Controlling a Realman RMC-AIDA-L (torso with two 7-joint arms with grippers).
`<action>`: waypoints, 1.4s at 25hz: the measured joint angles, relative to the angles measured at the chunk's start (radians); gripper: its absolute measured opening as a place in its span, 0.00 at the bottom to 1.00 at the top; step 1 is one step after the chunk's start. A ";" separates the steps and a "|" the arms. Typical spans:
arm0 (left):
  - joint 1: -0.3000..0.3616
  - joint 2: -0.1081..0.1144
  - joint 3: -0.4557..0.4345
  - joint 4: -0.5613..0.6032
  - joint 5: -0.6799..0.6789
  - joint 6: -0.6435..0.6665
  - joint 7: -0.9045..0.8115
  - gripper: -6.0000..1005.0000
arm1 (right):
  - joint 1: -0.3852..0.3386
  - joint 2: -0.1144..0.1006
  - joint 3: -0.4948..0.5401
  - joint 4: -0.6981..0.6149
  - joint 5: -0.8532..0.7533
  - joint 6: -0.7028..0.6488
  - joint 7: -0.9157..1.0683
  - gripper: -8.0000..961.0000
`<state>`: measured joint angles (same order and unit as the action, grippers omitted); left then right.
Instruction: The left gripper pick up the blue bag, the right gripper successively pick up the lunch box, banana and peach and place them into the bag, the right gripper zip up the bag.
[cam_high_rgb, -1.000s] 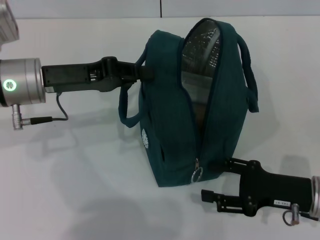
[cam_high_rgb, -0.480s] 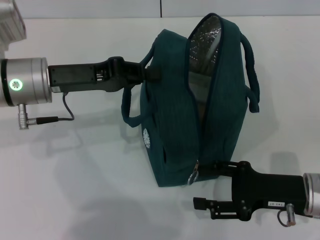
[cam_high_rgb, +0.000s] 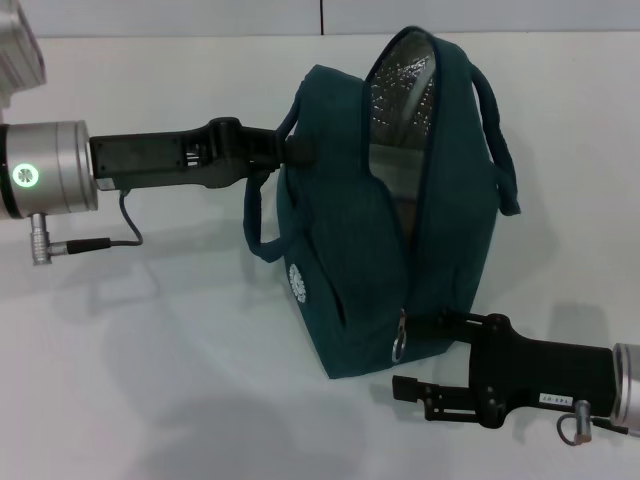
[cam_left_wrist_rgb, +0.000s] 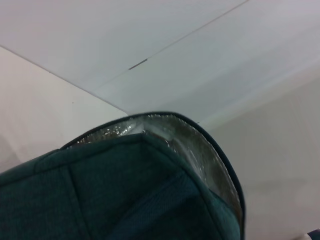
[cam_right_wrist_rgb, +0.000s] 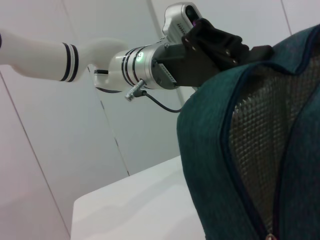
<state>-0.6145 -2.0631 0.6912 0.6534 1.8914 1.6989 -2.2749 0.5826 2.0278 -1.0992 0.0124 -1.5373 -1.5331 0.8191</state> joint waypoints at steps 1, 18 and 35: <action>0.000 0.000 -0.001 0.000 0.000 0.000 0.000 0.04 | -0.004 0.000 0.000 0.000 0.002 0.002 0.000 0.79; 0.005 0.001 0.002 0.000 -0.025 0.002 -0.007 0.04 | -0.066 0.000 -0.001 -0.038 0.037 -0.016 -0.002 0.79; 0.001 -0.010 0.004 0.000 -0.026 0.004 -0.004 0.04 | 0.011 0.000 -0.013 -0.010 0.000 0.008 0.011 0.79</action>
<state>-0.6139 -2.0726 0.6949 0.6535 1.8650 1.7027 -2.2790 0.5937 2.0279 -1.1120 0.0020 -1.5369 -1.5252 0.8299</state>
